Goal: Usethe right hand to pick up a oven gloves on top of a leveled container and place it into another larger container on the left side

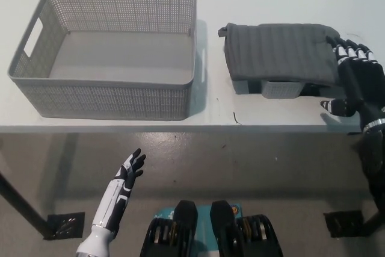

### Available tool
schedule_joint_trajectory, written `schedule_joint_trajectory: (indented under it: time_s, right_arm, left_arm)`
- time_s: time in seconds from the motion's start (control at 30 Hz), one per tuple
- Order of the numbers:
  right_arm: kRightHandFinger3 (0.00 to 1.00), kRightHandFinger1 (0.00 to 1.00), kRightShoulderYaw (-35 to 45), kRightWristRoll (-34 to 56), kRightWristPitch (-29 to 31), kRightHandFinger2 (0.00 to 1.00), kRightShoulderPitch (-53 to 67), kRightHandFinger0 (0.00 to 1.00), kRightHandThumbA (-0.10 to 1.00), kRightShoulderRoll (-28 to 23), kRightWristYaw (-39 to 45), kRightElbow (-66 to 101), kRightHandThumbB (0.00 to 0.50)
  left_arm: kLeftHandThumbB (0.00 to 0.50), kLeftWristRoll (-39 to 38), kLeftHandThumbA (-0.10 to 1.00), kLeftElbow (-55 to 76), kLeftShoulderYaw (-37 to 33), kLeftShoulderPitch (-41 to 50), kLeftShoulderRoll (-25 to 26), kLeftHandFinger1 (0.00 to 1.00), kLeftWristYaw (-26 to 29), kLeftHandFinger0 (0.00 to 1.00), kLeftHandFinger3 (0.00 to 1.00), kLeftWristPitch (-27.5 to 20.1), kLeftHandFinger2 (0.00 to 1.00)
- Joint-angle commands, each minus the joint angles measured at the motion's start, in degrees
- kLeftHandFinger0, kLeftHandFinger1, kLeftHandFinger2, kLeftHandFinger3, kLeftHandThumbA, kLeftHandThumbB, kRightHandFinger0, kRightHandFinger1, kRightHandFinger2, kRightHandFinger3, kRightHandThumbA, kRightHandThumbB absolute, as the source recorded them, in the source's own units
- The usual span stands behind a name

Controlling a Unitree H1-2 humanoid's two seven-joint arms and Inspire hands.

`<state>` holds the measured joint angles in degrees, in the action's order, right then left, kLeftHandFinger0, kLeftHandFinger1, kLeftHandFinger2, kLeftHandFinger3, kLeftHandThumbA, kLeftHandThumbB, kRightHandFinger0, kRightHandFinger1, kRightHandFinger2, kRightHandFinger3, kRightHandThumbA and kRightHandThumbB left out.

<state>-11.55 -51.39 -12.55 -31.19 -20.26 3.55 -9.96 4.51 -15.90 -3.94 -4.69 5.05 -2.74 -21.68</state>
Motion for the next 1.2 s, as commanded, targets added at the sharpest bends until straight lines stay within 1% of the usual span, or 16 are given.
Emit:
schedule_joint_trajectory:
  time_s: [0.0,0.1,0.17,0.4,0.43,0.5,0.6,0.7,0.77,0.9,0.93,1.0,1.03,1.1,1.13,1.17]
  right_arm:
    - [1.0,1.0,-0.7,-1.4,-1.9,1.0,-4.2,1.0,1.0,0.2,-1.0,0.1,0.248]
    - [1.0,1.0,-1.1,-1.5,-2.2,1.0,-4.9,1.0,1.0,0.5,-1.5,-0.8,0.237]
    - [1.0,1.0,-1.5,-1.3,-1.9,1.0,-5.6,1.0,1.0,0.6,-2.3,-2.6,0.236]
    - [1.0,1.0,-3.2,-1.2,-1.4,1.0,-7.9,1.0,1.0,0.5,-4.4,-8.8,0.233]
    - [1.0,1.0,-3.4,-1.4,-1.5,1.0,-8.4,1.0,1.0,0.5,-4.8,-9.9,0.234]
    - [1.0,1.0,-4.1,-1.7,-1.5,1.0,-9.4,1.0,1.0,0.5,-5.5,-11.9,0.235]
    - [1.0,1.0,-5.9,-3.2,-2.4,1.0,-11.2,1.0,1.0,0.2,-6.1,-15.7,0.239]
    - [1.0,1.0,-7.3,-3.4,-2.2,1.0,-13.1,1.0,1.0,0.1,-7.8,-20.3,0.26]
    - [1.0,1.0,-7.8,-2.9,-2.1,1.0,-14.2,1.0,1.0,0.1,-8.0,-22.4,0.26]
    - [1.0,1.0,-7.8,-1.9,1.3,1.0,-15.7,1.0,1.0,0.6,-15.7,-26.5,0.251]
    - [1.0,1.0,-7.6,-1.8,3.4,1.0,-16.5,1.0,1.0,1.0,-20.9,-28.4,0.242]
    - [1.0,1.0,-7.7,-2.0,4.1,1.0,-17.3,1.0,1.0,1.5,-24.4,-29.8,0.242]
    - [1.0,1.0,-7.9,-2.3,5.2,1.0,-17.9,1.0,1.0,1.9,-28.0,-31.3,0.234]
    - [1.0,1.0,-7.0,-1.9,9.4,1.0,-18.8,1.0,1.0,2.7,-38.6,-34.3,0.197]
    - [0.92,0.89,-6.8,-1.9,11.0,0.93,-19.4,0.92,1.0,3.1,-43.7,-36.0,0.189]
    - [0.59,0.54,-6.6,-1.8,11.6,0.61,-19.8,0.52,0.75,3.5,-46.2,-37.0,0.152]
  left_arm:
    - [0.234,1.0,1.0,0.3,-0.4,-0.1,0.2,1.0,0.0,1.0,1.0,-3.0,1.0]
    - [0.24,1.2,1.0,0.9,-0.4,0.1,0.2,1.0,0.2,1.0,1.0,-2.6,1.0]
    - [0.236,1.5,1.0,0.9,-0.4,0.1,0.2,1.0,0.3,1.0,1.0,-2.7,1.0]
    - [0.243,1.6,1.0,0.9,-0.5,0.4,0.3,1.0,0.1,1.0,1.0,-2.7,1.0]
    - [0.233,1.6,1.0,1.0,-0.5,0.4,0.2,1.0,0.1,1.0,1.0,-2.7,1.0]
    - [0.233,1.8,1.0,1.1,-0.5,0.5,0.2,1.0,0.3,1.0,1.0,-2.7,1.0]
    - [0.218,2.1,1.0,1.0,-0.5,0.4,0.3,1.0,0.2,1.0,1.0,-3.2,1.0]
    - [0.219,2.1,1.0,0.8,-0.6,0.4,0.3,1.0,0.2,1.0,1.0,-3.1,1.0]
    - [0.218,1.8,1.0,0.8,-0.6,0.4,0.3,1.0,-0.1,1.0,1.0,-3.1,1.0]
    - [0.224,2.0,1.0,0.8,-0.8,0.7,0.4,1.0,-0.2,1.0,1.0,-3.1,1.0]
    - [0.224,2.1,1.0,0.6,-0.9,0.6,0.2,1.0,0.0,1.0,1.0,-3.3,1.0]
    - [0.222,2.3,1.0,0.3,-0.9,0.5,0.2,1.0,0.1,1.0,1.0,-3.7,1.0]
    - [0.22,2.4,1.0,0.4,-1.0,0.7,0.2,1.0,0.1,1.0,1.0,-3.8,1.0]
    - [0.223,2.5,1.0,0.3,-1.2,0.6,0.1,1.0,0.0,1.0,1.0,-3.8,1.0]
    - [0.224,2.5,1.0,0.4,-1.3,0.7,0.0,1.0,0.0,1.0,1.0,-3.6,1.0]
    - [0.226,2.4,1.0,0.4,-1.3,0.7,0.0,1.0,-0.1,1.0,1.0,-3.6,1.0]
